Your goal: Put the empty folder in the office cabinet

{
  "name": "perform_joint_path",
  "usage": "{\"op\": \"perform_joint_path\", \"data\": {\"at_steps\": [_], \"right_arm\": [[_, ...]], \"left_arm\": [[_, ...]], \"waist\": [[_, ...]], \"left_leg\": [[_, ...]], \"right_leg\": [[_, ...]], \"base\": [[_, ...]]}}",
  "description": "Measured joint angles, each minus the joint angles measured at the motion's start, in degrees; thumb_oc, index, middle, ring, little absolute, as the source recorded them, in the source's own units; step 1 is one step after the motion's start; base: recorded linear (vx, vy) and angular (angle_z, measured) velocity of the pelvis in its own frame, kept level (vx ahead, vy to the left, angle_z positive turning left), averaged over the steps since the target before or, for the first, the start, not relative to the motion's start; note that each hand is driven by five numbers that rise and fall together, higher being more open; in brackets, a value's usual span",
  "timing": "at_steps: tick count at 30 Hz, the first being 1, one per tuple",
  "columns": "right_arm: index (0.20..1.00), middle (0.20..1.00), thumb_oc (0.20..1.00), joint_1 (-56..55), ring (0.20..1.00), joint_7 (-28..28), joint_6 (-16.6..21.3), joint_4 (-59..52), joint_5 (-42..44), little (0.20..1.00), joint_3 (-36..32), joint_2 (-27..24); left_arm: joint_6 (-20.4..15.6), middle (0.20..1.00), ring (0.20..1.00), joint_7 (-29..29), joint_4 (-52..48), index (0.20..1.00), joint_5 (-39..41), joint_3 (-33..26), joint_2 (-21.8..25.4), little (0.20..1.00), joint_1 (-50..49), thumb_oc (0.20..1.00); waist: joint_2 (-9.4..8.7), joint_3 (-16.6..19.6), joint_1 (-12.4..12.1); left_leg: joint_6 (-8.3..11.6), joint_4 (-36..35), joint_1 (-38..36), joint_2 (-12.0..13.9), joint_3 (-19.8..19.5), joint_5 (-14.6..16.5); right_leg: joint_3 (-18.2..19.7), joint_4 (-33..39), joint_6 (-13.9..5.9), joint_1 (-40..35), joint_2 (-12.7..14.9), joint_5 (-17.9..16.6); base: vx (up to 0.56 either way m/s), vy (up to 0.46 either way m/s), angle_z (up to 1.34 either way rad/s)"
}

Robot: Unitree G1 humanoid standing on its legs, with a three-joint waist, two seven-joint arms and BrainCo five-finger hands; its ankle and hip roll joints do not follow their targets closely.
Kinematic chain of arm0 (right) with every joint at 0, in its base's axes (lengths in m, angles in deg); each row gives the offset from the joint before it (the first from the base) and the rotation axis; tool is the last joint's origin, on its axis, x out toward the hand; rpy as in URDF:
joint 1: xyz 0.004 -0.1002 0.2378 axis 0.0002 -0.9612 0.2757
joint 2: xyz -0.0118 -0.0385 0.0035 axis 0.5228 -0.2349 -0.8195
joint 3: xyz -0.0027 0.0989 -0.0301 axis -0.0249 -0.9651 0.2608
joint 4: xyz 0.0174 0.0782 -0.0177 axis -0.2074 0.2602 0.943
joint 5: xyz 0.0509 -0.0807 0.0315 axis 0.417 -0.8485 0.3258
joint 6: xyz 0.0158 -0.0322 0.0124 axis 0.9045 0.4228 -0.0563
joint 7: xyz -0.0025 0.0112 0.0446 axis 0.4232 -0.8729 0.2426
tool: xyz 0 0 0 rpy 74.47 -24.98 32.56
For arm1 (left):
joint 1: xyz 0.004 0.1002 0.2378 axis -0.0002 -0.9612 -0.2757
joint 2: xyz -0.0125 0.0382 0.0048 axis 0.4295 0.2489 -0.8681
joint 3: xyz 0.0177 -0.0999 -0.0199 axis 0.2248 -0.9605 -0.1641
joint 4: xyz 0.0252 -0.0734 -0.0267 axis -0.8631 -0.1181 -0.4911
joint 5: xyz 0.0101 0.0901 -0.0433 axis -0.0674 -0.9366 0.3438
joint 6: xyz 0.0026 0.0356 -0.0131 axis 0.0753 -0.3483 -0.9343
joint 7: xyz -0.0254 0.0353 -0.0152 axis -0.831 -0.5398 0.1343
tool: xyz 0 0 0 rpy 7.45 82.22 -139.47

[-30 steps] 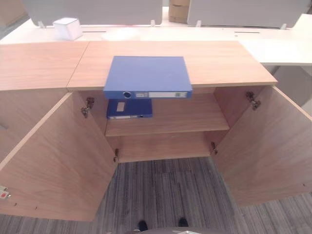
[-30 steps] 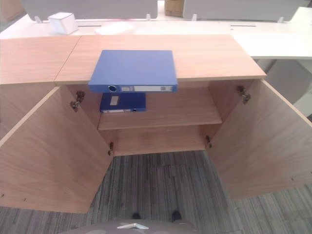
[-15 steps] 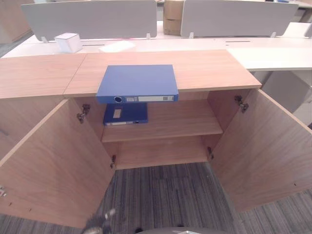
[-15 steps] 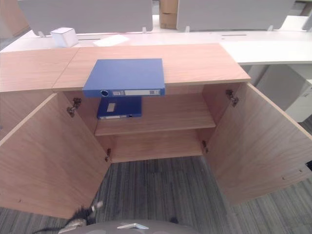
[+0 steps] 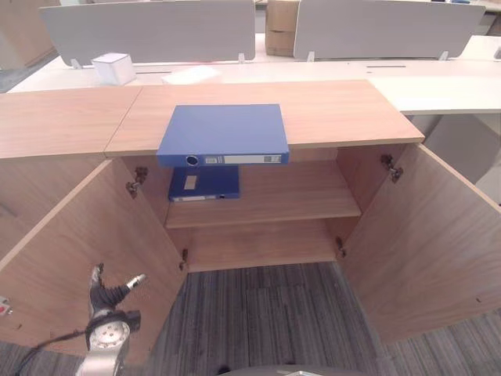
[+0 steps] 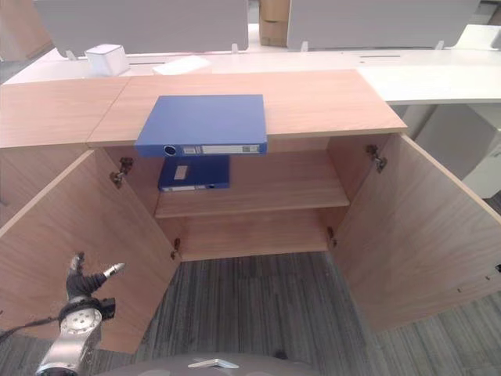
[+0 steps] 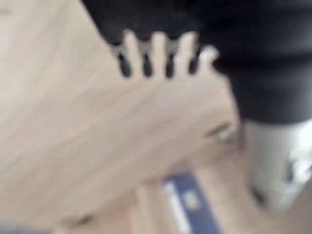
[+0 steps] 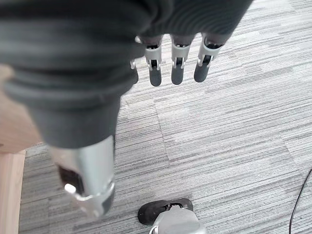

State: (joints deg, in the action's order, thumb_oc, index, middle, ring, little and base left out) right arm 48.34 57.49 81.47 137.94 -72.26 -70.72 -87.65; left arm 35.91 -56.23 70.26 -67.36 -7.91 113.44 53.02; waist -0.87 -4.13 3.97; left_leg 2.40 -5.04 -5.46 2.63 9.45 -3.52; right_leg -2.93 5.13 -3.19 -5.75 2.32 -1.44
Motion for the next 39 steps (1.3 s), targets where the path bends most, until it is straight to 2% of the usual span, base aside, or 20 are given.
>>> {"op": "perform_joint_path", "data": {"at_steps": [1, 5, 8, 11, 14, 19, 21, 25, 27, 29, 33, 39], "right_arm": [[1.0, 1.0, 1.0, -0.2, 1.0, 0.0, -0.1, 1.0, 0.0, 1.0, 0.0, -0.3], [1.0, 1.0, 1.0, -0.2, 1.0, 0.0, -0.2, 2.7, 0.0, 1.0, -0.1, -0.9], [1.0, 1.0, 1.0, -0.1, 1.0, 0.0, -0.1, 2.7, -0.1, 1.0, 0.2, -1.0], [1.0, 1.0, 1.0, -0.1, 1.0, -0.1, 0.1, 2.6, -0.1, 1.0, 0.3, -1.4], [1.0, 1.0, 1.0, 0.0, 1.0, -0.5, 0.7, 2.6, -0.1, 1.0, 0.4, -1.7], [1.0, 1.0, 1.0, 1.1, 1.0, -0.5, 0.8, 3.0, 0.0, 1.0, 0.2, -2.2], [1.0, 1.0, 1.0, 1.4, 1.0, -0.5, 0.8, 3.4, 0.0, 1.0, 0.2, -2.3], [1.0, 1.0, 1.0, 1.5, 1.0, -0.6, 0.8, 4.8, 0.1, 1.0, 0.2, -3.0], [1.0, 1.0, 1.0, 1.5, 1.0, -0.6, 0.9, 4.8, 0.1, 1.0, 0.2, -3.2], [1.0, 1.0, 1.0, 1.2, 1.0, -0.8, 0.8, 4.8, 0.1, 1.0, 0.2, -3.5], [1.0, 1.0, 1.0, 1.3, 1.0, -1.0, 0.9, 4.8, 0.1, 1.0, 0.2, -3.9], [1.0, 1.0, 1.0, 1.2, 1.0, -1.2, 1.0, 4.9, 0.2, 1.0, 0.2, -4.0]], "left_arm": [[-0.2, 1.0, 1.0, 2.1, -4.0, 1.0, -5.4, -0.9, 3.6, 1.0, 0.5, 1.0], [-1.5, 1.0, 1.0, 5.7, -8.4, 1.0, -14.7, -3.8, 8.6, 1.0, 3.2, 1.0], [-1.6, 1.0, 1.0, 6.9, -8.9, 1.0, -20.0, -3.6, 9.7, 1.0, 5.1, 1.0], [-1.5, 1.0, 1.0, 7.7, -8.9, 1.0, -24.6, 0.2, 14.2, 1.0, 7.3, 1.0], [-1.6, 1.0, 1.0, 7.5, -8.9, 1.0, -27.8, 2.9, 15.4, 1.0, 8.4, 1.0], [-3.0, 1.0, 1.0, 5.1, -5.7, 1.0, -33.5, 12.4, 19.6, 1.0, 12.2, 1.0], [-2.8, 1.0, 1.0, 4.7, -4.6, 1.0, -34.2, 13.9, 19.7, 1.0, 12.9, 1.0], [-2.5, 1.0, 1.0, 3.7, 2.2, 1.0, -38.0, 22.3, 21.4, 1.0, 20.5, 1.0], [-2.7, 1.0, 1.0, 3.6, 3.0, 1.0, -38.9, 23.2, 21.4, 1.0, 21.5, 1.0], [-2.4, 1.0, 1.0, 3.6, 6.2, 1.0, -40.2, 26.8, 21.5, 1.0, 25.1, 1.0], [-1.5, 1.0, 1.0, 3.6, 8.5, 1.0, -41.1, 29.2, 21.4, 1.0, 27.6, 1.0], [-0.3, 1.0, 1.0, 4.2, 12.6, 1.0, -41.1, 31.6, 21.4, 1.0, 31.3, 1.0]], "waist": [[-0.01, 0.0, 0.0], [0.4, -0.1, -0.1], [0.79, 0.1, 0.2], [0.64, 0.4, 0.2], [1.02, 1.2, 0.5], [1.49, 1.7, 1.7], [1.77, 2.0, 2.3], [2.22, 2.4, 3.3], [2.26, 2.4, 3.9], [2.28, 2.6, 4.7], [2.36, 2.6, 5.7], [2.36, 2.7, 5.8]], "left_leg": [[0.03, 0.0, -0.5, 0.0, -0.2, 0.0], [0.54, 0.0, -1.0, 0.0, -0.2, 0.4], [0.58, 0.0, -1.1, 0.0, -0.1, 0.4], [0.43, 0.0, -1.2, 0.1, -0.1, 0.0], [0.39, 0.0, -1.4, 0.1, 0.1, 0.0], [0.41, 0.0, -1.6, 0.1, 0.5, 0.0], [0.41, 0.0, -1.7, 0.1, 0.8, 0.0], [0.57, 0.0, -1.0, 0.2, 1.0, 0.1], [0.57, 0.0, -1.0, 0.2, 1.2, 0.1], [0.46, 0.0, -1.0, 0.1, 1.3, 0.0], [0.46, 0.0, -0.9, 0.2, 1.4, 0.0], [0.45, 0.0, -0.6, 0.2, 1.5, 0.0]], "right_leg": [[-0.2, 0.0, 0.01, -0.5, 0.0, 0.0], [-0.2, 0.0, -0.15, -1.1, 0.1, 0.1], [-0.2, 0.0, -0.16, -1.0, 0.0, 0.1], [-0.2, 0.0, -0.16, -1.1, 0.0, 0.1], [-0.1, 0.0, -0.16, -1.2, 0.0, 0.1], [0.1, 0.0, -0.17, -1.3, 0.0, 0.1], [0.4, 0.0, -0.19, -1.2, 0.0, 0.1], [0.5, 0.0, -0.36, -0.4, 0.0, -0.1], [0.7, 0.0, -0.36, -0.3, 0.0, -0.2], [0.6, 0.0, -0.34, -0.4, 0.0, -0.2], [0.8, 0.0, -0.34, -0.1, 0.0, -0.2], [0.8, 0.0, -0.34, 0.2, 0.0, -0.2]], "base": [[0.02, -0.005, 0.07], [0.0, -0.002, 0.01], [0.0, 0.0, 0.0], [0.0, 0.0, 0.0], [0.02, -0.016, -0.05], [0.01, -0.002, -0.02], [0.02, -0.011, -0.08], [0.0, -0.001, -0.01], [0.02, -0.002, -0.06], [0.03, -0.004, 0.0], [0.01, -0.001, -0.02], [0.0, 0.0, 0.0]]}}
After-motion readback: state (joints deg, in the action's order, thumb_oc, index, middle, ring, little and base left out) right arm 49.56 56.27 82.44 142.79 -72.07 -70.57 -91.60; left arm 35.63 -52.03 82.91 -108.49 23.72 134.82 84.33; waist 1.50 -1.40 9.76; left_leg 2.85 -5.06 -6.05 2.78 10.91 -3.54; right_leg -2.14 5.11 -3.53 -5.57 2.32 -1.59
